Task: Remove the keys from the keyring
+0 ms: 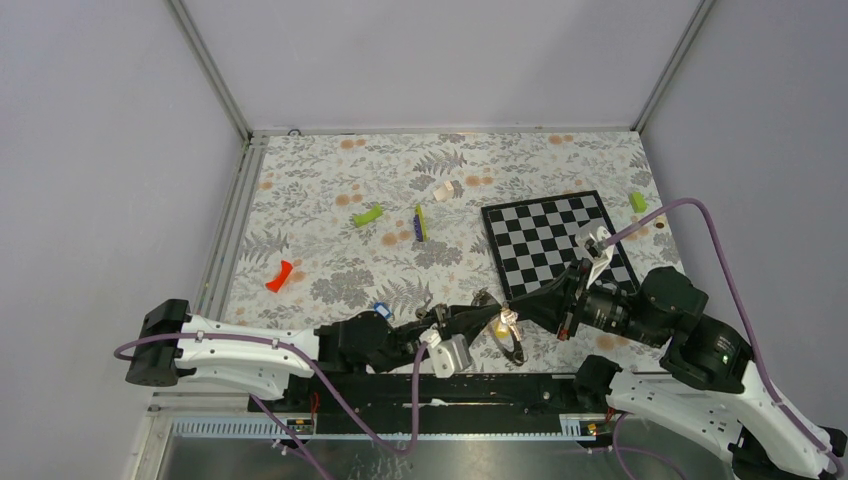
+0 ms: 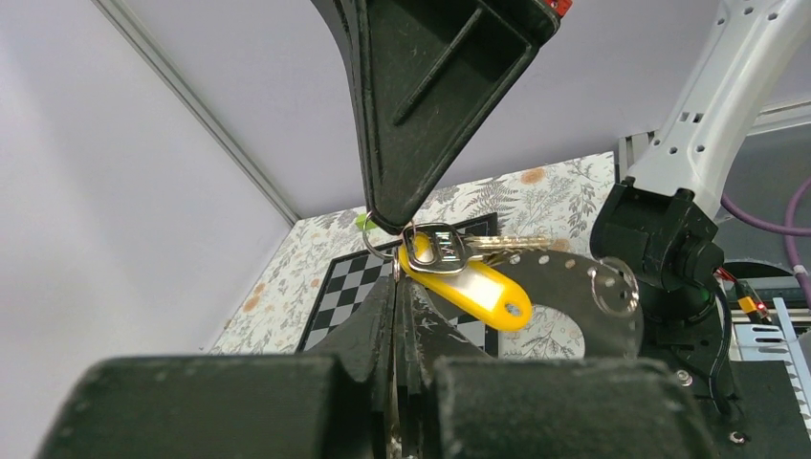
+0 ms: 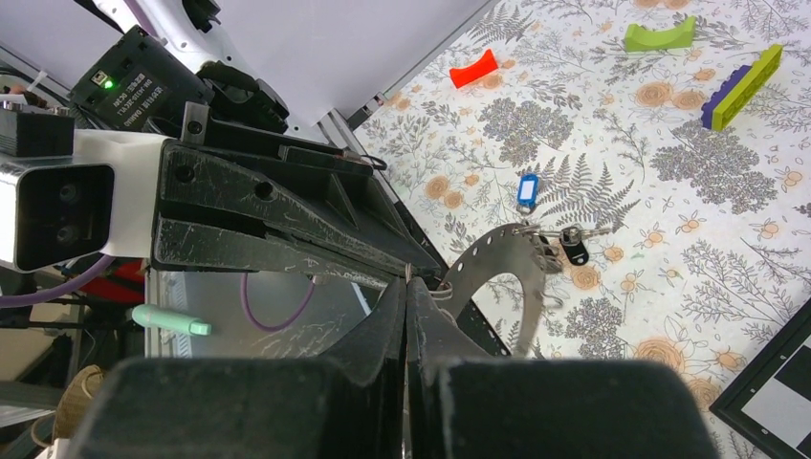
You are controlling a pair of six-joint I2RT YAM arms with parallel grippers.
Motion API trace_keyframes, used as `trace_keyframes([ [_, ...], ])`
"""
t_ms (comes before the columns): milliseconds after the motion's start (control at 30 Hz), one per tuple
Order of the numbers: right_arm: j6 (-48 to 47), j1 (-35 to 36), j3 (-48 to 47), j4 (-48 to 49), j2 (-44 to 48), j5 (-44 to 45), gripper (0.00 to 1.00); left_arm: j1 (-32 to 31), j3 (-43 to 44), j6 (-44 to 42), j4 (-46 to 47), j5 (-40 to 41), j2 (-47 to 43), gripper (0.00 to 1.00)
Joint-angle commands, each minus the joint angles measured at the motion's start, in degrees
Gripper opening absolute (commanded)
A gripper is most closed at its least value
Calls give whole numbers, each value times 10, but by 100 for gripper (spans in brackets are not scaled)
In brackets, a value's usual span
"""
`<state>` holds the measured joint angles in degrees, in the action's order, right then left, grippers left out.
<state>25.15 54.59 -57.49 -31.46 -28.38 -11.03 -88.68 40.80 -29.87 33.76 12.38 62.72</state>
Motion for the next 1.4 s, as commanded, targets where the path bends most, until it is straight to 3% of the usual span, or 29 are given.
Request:
trace_keyframes([
  [0,15,-1,5,9,9,14,0,-3,15,-11,20,14,-17,0],
  [767,52,-1,36,8,21,41,0,-29,28,-108,-22,48,-15,0],
  [1367,74,-1,47,10,18,39,0,-49,4,-165,19,64,-29,0],
])
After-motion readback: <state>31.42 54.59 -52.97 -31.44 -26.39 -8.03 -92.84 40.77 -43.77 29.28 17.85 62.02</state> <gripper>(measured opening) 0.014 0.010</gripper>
